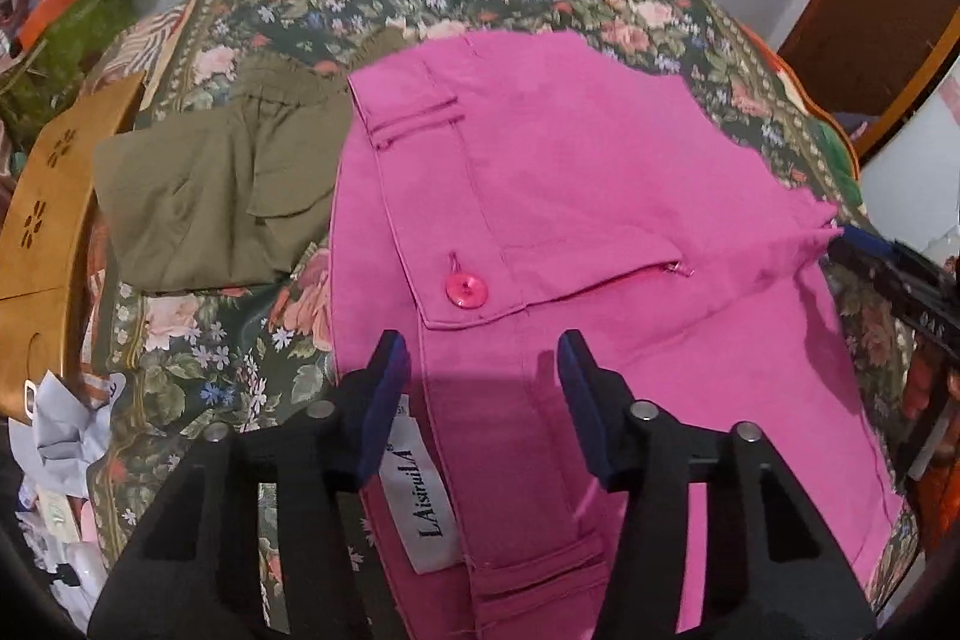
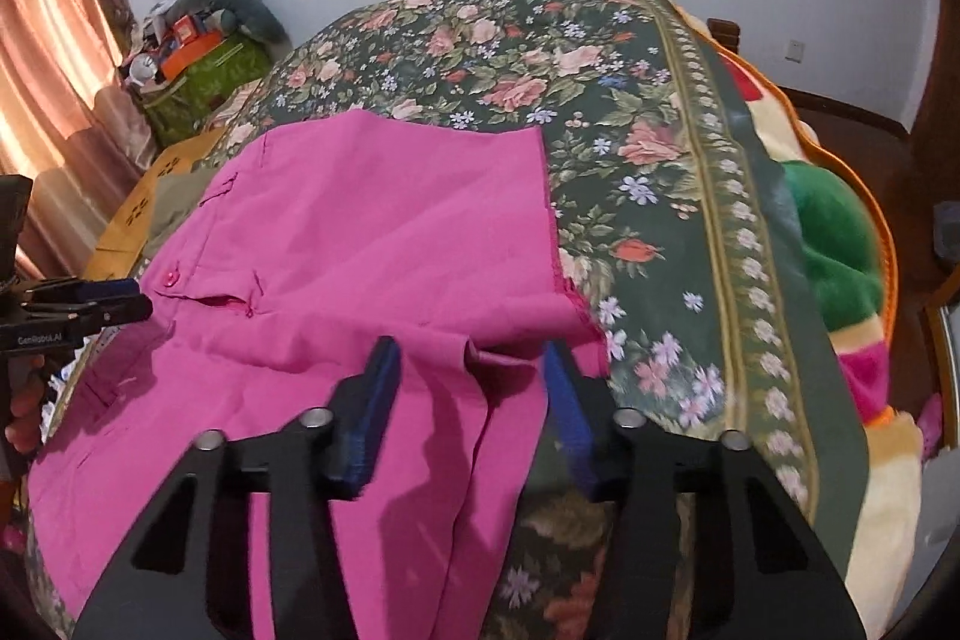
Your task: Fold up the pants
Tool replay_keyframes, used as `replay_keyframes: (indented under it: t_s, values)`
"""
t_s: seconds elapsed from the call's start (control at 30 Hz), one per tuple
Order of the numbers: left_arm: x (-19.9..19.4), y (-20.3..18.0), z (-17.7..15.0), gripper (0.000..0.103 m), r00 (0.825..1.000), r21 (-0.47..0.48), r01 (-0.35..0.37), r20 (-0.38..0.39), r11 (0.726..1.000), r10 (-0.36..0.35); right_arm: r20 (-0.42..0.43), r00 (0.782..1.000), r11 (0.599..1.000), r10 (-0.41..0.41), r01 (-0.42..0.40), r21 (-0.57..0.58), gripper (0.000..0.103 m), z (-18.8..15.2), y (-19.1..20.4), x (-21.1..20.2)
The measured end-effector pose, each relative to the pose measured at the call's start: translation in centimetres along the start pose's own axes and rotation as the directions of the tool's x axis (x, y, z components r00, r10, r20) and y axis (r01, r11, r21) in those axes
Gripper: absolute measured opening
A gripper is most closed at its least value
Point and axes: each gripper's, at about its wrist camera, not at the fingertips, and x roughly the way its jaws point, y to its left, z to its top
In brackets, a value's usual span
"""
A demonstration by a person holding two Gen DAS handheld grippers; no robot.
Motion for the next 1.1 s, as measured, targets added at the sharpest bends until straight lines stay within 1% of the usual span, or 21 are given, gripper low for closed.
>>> replay_keyframes:
  t_s: [0.03, 0.13, 0.23, 0.3, 0.33, 0.37, 0.4, 0.43, 0.47, 0.53, 0.57, 0.63, 0.8, 0.9, 1.0, 1.1]
  values:
    - [0.2, 0.1, -0.1, 0.051, 1.000, 0.005, -0.010, -0.009, 1.000, 0.010, -0.015, 1.000, 1.000, 0.011, -0.011, -0.003, 0.041, 0.1, 0.0, 0.4]
    - [0.8, 0.4, -0.5, 0.051, 0.999, -0.012, 0.010, -0.039, 1.000, -0.011, -0.025, 0.999, 0.999, 0.028, -0.029, -0.019, 0.039, 0.4, -0.2, 1.2]
    - [1.5, 0.9, -1.0, 0.051, 0.996, -0.027, 0.057, -0.073, 0.998, -0.059, -0.021, 0.999, 0.999, 0.042, -0.043, -0.029, 0.032, 0.5, -0.2, 1.5]
    - [1.5, 0.8, -1.2, 0.051, 0.996, -0.024, 0.058, -0.066, 0.998, -0.060, -0.017, 0.999, 0.998, 0.051, -0.052, -0.025, 0.027, 0.7, -0.3, 1.7]
    - [1.4, 0.7, -1.2, 0.051, 0.996, -0.014, 0.056, -0.062, 0.998, -0.056, -0.016, 0.998, 0.998, 0.060, -0.060, -0.019, 0.020, 0.7, -0.4, 1.8]
    - [1.4, 0.5, -1.2, 0.046, 0.997, -0.009, 0.055, -0.061, 0.998, -0.055, -0.021, 0.997, 0.997, 0.076, -0.076, -0.010, 0.015, 0.7, -0.5, 1.9]
    - [1.4, 0.4, -1.3, 0.041, 0.997, -0.002, 0.051, -0.060, 0.999, -0.051, -0.026, 0.996, 0.997, 0.080, -0.080, -0.007, 0.013, 0.7, -0.5, 2.1]
    - [1.4, 0.2, -1.3, 0.030, 0.998, 0.012, 0.026, -0.056, 1.000, -0.025, -0.023, 0.997, 0.997, 0.077, -0.077, -0.010, 0.010, 0.7, -0.5, 2.1]
    - [1.5, 0.1, -1.3, 0.021, 0.999, 0.030, -0.015, -0.050, 0.999, 0.016, -0.020, 0.997, 0.997, 0.072, -0.072, -0.017, 0.009, 0.7, -0.2, 2.0]
    - [1.5, 0.0, -1.4, 0.018, 0.999, 0.054, -0.029, -0.044, 0.998, 0.031, -0.013, 0.998, 0.998, 0.058, -0.059, -0.035, 0.007, 0.7, 0.1, 2.0]
    - [1.5, 0.0, -1.5, 0.013, 0.998, 0.069, -0.042, -0.041, 0.997, 0.045, -0.007, 0.999, 0.998, 0.050, -0.050, -0.043, 0.006, 0.6, 0.2, 1.9]
    - [1.6, -0.1, -1.9, 0.012, 0.997, 0.097, -0.069, -0.033, 0.993, 0.073, 0.004, 0.999, 0.997, 0.035, -0.035, -0.062, 0.006, 0.6, 0.4, 1.9]
    - [1.8, -0.1, -2.4, 0.012, 0.994, 0.104, -0.103, -0.013, 0.989, 0.105, 0.002, 1.000, 0.997, -0.008, 0.008, -0.078, 0.006, 0.6, 0.4, 2.3]
    - [1.9, -0.6, -2.8, 0.012, 0.992, 0.129, -0.129, 0.003, 0.983, 0.129, -0.010, 1.000, 0.996, -0.028, 0.027, -0.082, 0.005, 0.6, 0.4, 2.6]
    - [2.0, -0.6, -2.8, 0.012, 0.991, 0.131, -0.134, 0.006, 0.982, 0.135, -0.011, 0.999, 0.997, -0.030, 0.029, -0.071, 0.005, 0.6, 0.2, 2.7]
    - [2.1, -0.6, -2.8, 0.012, 0.991, 0.129, -0.132, 0.005, 0.983, 0.132, -0.016, 1.000, 0.999, -0.017, 0.016, -0.036, 0.005, 0.5, -0.1, 2.6]
